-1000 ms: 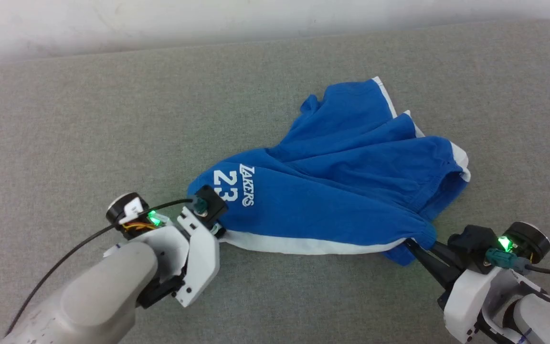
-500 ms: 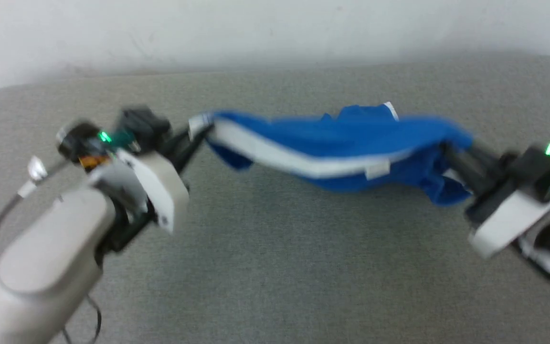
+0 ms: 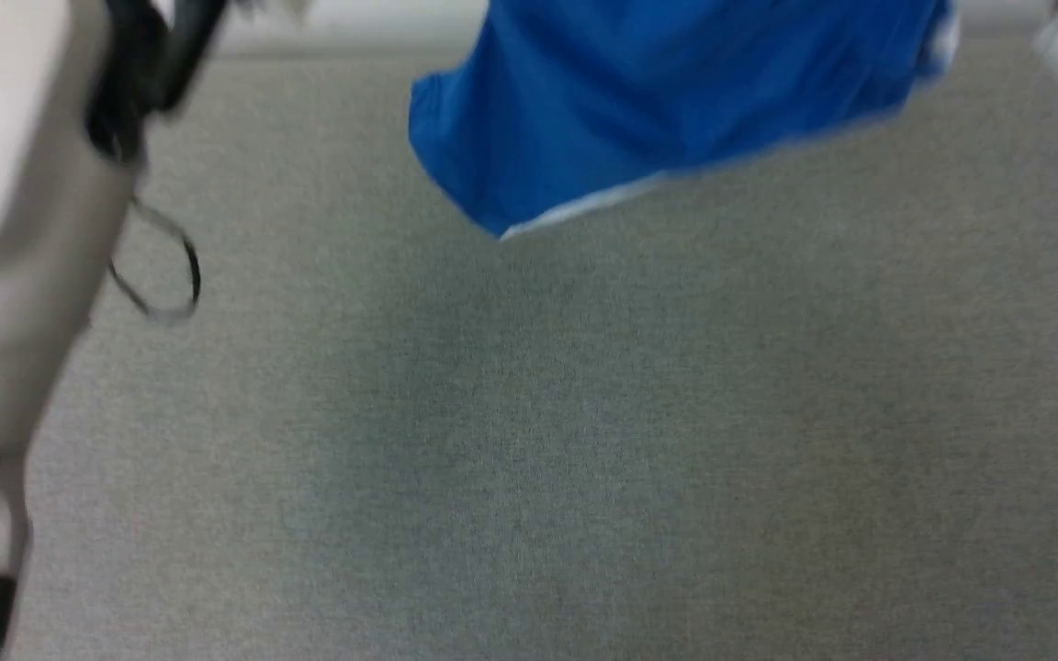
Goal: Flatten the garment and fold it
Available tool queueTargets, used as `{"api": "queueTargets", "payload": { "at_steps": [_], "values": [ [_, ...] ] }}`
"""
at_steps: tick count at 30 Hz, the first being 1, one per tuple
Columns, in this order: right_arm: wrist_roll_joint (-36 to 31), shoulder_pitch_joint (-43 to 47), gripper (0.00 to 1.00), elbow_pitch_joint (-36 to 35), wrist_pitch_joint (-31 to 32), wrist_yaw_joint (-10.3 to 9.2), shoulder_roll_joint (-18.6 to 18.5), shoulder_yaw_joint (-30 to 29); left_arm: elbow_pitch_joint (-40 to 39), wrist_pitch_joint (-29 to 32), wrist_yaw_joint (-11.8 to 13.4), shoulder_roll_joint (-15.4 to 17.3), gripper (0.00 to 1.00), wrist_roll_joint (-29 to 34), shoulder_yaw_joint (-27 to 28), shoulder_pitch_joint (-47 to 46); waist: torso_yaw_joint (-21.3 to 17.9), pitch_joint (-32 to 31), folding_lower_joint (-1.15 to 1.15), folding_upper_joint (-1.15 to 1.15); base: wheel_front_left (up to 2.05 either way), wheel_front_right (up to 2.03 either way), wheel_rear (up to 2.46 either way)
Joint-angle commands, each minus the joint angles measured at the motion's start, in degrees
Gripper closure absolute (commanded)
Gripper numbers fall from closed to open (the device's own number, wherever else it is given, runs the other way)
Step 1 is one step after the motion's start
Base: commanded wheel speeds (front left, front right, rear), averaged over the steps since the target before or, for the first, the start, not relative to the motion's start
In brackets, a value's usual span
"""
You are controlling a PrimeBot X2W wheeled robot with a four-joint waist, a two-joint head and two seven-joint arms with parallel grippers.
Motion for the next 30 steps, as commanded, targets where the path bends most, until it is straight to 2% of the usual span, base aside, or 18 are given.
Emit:
{"api": "queueTargets", "payload": {
  "at_steps": [1,8,14,22,26,27,30],
  "values": [
    [1.2,-5.5,1.0,2.2,0.7,-0.12,-0.1,1.1,2.0,-0.4,0.4,-1.0,1.0,0.7,0.8,-4.4,0.6,7.9,-0.01,0.0,0.0,0.0,0.0],
    [1.0,-25.3,1.0,10.9,-0.1,-0.12,-1.4,6.8,9.1,-3.7,0.9,-3.0,1.0,1.7,4.4,-17.9,1.0,16.3,-0.01,0.0,0.0,0.0,0.0],
    [1.5,-33.8,1.0,16.7,-3.3,-0.12,-0.9,11.2,12.4,-7.5,0.7,-3.5,1.0,2.1,5.6,-21.9,1.1,19.1,-0.01,0.0,0.0,0.0,0.0],
    [3.7,-27.4,1.0,20.3,-8.9,-0.12,-0.4,19.3,15.9,-11.7,0.6,-4.1,1.0,1.5,4.1,-12.7,0.9,17.4,-0.01,0.0,0.0,0.0,0.0],
    [5.1,-19.8,1.0,20.4,-12.8,-0.12,-1.0,25.0,17.0,-13.9,0.6,-4.1,1.0,0.6,3.2,-2.3,0.3,14.8,-0.01,0.0,0.0,0.0,0.0],
    [5.7,-15.5,1.0,19.7,-14.6,-0.12,-1.6,27.7,17.0,-14.7,0.9,-3.6,1.0,0.0,3.1,3.8,-0.2,13.0,-0.01,0.0,0.0,0.0,0.0],
    [7.2,-8.2,1.0,17.4,-16.5,-0.12,-2.5,31.3,15.3,-15.4,1.9,-2.1,1.0,-0.3,2.9,14.3,-0.8,9.3,-0.01,0.0,0.0,0.0,0.0]
  ]
}}
